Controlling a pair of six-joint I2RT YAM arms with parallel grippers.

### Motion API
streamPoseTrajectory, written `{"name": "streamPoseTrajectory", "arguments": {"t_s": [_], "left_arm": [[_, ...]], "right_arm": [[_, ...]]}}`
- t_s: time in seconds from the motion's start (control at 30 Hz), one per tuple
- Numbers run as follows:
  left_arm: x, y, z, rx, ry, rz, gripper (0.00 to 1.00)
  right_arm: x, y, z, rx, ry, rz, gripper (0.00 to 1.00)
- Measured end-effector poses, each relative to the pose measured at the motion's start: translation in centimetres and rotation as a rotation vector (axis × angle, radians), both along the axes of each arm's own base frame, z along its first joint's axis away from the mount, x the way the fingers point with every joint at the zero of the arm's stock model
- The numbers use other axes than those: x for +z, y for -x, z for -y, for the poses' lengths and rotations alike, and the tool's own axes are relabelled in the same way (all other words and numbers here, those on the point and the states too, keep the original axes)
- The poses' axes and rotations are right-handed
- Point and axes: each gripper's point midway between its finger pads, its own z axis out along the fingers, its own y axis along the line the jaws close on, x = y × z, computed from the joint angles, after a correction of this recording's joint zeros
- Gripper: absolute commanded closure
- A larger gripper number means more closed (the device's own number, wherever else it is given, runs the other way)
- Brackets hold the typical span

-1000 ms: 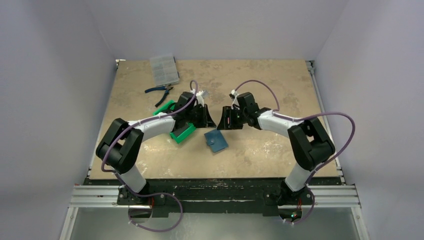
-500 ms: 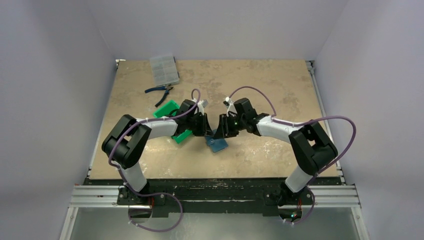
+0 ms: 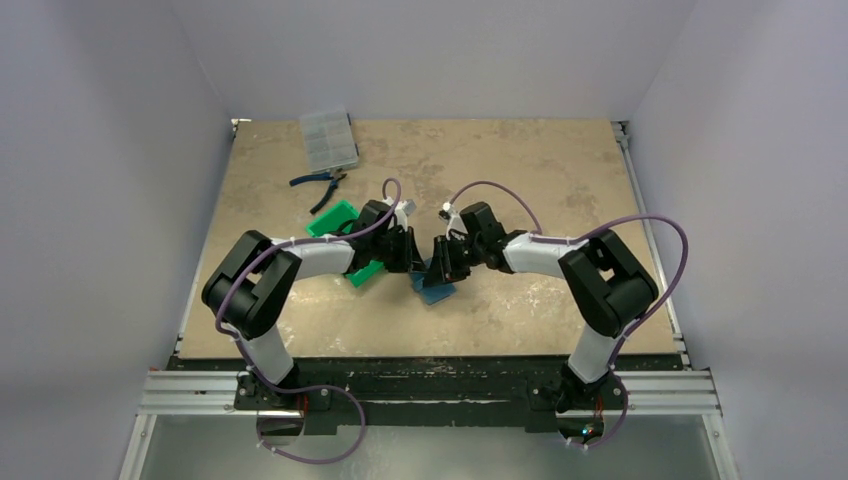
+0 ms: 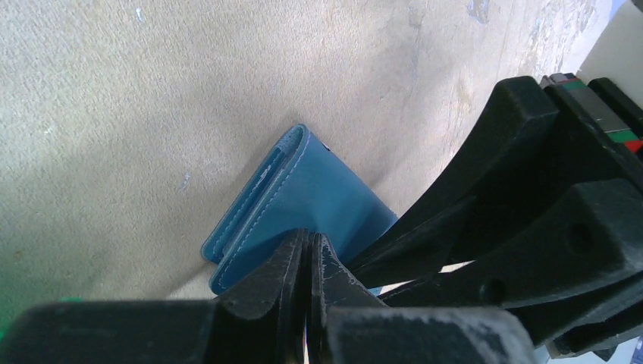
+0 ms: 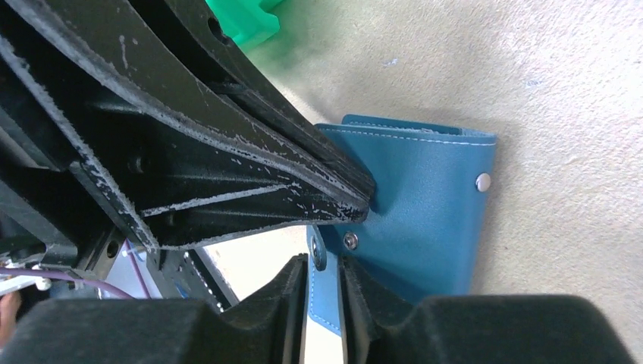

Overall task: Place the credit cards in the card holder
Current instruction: Close the card holder.

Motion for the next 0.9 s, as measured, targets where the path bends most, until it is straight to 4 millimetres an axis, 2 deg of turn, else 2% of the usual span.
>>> {"name": "streamPoseTrajectory", "arguments": {"t_s": [0.1,0.13,0.2,0.23,0.47,0.57,0.7,0.9], "left_arm": [[-0.01,-0.03,-0.01,0.001,-0.001,0.001,1.00],[-0.02,-0.03,-0.02,0.001,-0.001,0.001,1.00],[-0.04,-0.01,-0.03,0.001,0.000,0.002,1.00],[-0.03,-0.02,-0.02,0.001,0.000,0.003,1.00],[-0.01,0.00,-0.09,0.003,0.001,0.007,1.00],[-0.03,0.00,-0.11,0.004,0.001,0.009,1.00],[-0.02,-0.01,-0.09,0.004,0.002,0.010,1.00],[-0.04,-0.01,-0.10,0.004,0.003,0.011,1.00]], "right_arm": [[-0.18,0.04,-0.17,0.001,-0.002,-0.004,0.81],[-0.22,0.03,-0.18,0.001,-0.002,-0.005,0.78],[-0.19,-0.02,-0.21,0.000,-0.003,-0.002,0.65],[-0.19,-0.02,-0.21,0.000,-0.003,-0.002,0.65],[-0.10,-0.12,-0.28,-0.001,-0.003,0.001,0.74],[-0.07,-0.16,-0.26,-0.002,0.002,-0.001,0.75],[0.31,-0.50,-0.45,-0.003,-0.002,0.008,0.72],[0.49,-0.65,-0.53,0.002,-0.002,0.016,0.80]]}}
